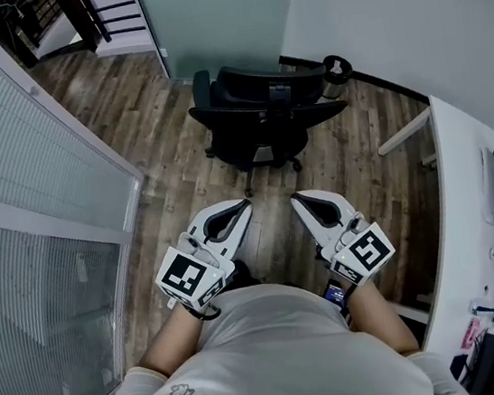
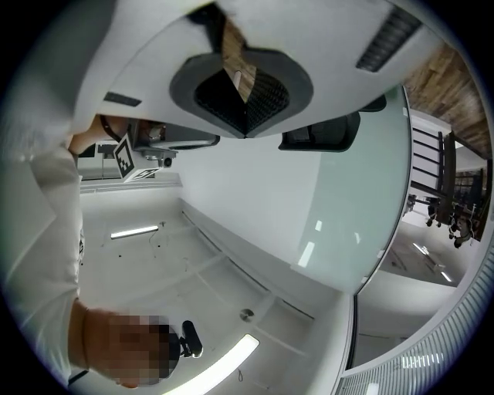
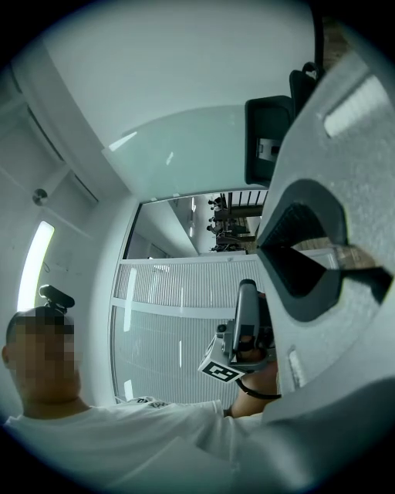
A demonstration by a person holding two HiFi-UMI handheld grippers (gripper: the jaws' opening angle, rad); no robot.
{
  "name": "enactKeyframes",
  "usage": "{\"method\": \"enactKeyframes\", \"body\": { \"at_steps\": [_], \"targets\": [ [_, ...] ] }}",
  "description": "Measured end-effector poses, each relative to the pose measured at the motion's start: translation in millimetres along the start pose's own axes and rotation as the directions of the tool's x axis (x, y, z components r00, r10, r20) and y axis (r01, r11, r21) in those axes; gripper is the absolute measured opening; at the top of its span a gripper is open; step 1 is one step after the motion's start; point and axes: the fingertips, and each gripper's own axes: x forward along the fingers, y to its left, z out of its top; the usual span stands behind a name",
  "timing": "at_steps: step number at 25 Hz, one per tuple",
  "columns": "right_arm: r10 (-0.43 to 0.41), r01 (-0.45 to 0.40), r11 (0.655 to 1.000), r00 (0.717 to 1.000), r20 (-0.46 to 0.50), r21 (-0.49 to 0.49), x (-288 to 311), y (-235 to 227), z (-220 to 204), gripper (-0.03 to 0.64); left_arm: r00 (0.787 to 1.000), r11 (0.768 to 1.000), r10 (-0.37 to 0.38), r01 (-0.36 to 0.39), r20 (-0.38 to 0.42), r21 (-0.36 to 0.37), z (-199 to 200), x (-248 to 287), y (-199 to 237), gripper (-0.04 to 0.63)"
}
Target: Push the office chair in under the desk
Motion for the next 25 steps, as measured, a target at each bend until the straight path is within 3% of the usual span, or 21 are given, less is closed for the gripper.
{"method": "enactKeyframes", "body": {
  "at_steps": [10,20,25],
  "targets": [
    [-0.041,0.041,0.999,0.999,-0.031,-0.001,50,-8,-2,0.003,0.998,0.998,-0.063,0.063,-0.016,-0.009,5,-4,55,-0.001],
    [-0.025,0.026,1.000,0.998,-0.057,0.014,65,-46,-17,0.003,0.998,0.999,-0.046,0.046,-0.030,-0.021,-4,24,83,-0.002],
    [0.011,-0.011,1.000,0.998,-0.062,0.013,76,-82,-19,0.003,0.998,0.999,-0.030,0.031,-0.054,0.012,-4,51,96,-0.002]
  ]
}}
